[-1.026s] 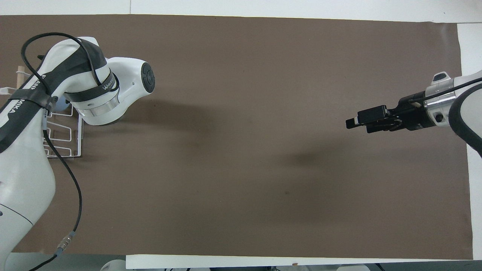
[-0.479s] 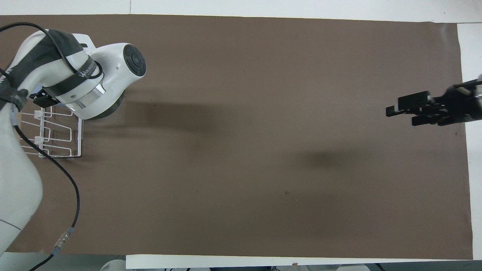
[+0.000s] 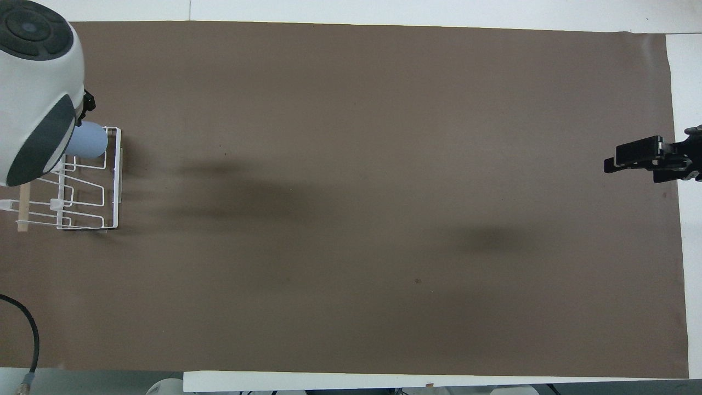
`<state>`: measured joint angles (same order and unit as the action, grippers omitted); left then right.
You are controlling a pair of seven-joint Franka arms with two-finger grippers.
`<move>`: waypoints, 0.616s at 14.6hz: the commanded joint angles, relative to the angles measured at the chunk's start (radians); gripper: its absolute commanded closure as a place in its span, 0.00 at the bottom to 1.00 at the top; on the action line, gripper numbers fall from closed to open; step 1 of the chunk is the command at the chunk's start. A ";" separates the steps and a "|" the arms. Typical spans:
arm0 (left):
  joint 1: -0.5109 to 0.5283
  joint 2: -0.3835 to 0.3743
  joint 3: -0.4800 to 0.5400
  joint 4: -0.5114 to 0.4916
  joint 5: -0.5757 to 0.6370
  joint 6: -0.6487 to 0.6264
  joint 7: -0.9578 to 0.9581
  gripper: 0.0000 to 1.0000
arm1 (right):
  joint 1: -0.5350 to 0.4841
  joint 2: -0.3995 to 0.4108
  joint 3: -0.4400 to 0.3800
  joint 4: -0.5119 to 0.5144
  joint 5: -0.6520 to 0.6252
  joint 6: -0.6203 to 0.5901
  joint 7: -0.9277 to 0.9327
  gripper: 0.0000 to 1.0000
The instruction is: Hang cup on cup holder
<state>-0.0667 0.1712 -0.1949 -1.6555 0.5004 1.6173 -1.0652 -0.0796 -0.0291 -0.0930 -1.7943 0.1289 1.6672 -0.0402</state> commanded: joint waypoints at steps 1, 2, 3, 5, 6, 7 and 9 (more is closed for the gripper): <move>0.047 -0.036 0.000 0.025 -0.173 0.012 0.202 0.00 | 0.001 0.047 -0.005 0.035 -0.089 -0.009 0.019 0.00; 0.067 -0.065 0.002 0.023 -0.234 0.004 0.305 0.00 | 0.003 0.066 -0.007 0.050 -0.124 -0.009 0.019 0.00; 0.086 -0.094 0.002 0.022 -0.276 -0.014 0.409 0.00 | 0.001 0.070 -0.008 0.077 -0.124 -0.009 0.019 0.00; 0.105 -0.130 0.002 0.025 -0.299 -0.080 0.583 0.00 | 0.014 0.049 -0.013 0.088 -0.124 -0.026 0.016 0.00; 0.111 -0.148 0.002 0.023 -0.307 -0.095 0.664 0.00 | 0.026 0.045 -0.027 0.098 -0.124 -0.052 0.005 0.00; 0.120 -0.168 0.003 0.023 -0.330 -0.102 0.760 0.00 | 0.029 0.044 -0.033 0.133 -0.126 -0.087 -0.024 0.00; 0.172 -0.182 0.005 0.029 -0.408 -0.111 0.942 0.00 | 0.032 0.044 -0.028 0.203 -0.130 -0.173 -0.052 0.00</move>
<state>0.0593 0.0140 -0.1910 -1.6185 0.1598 1.5224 -0.2866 -0.0574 0.0166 -0.1149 -1.6642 0.0177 1.5696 -0.0602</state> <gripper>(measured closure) 0.000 0.000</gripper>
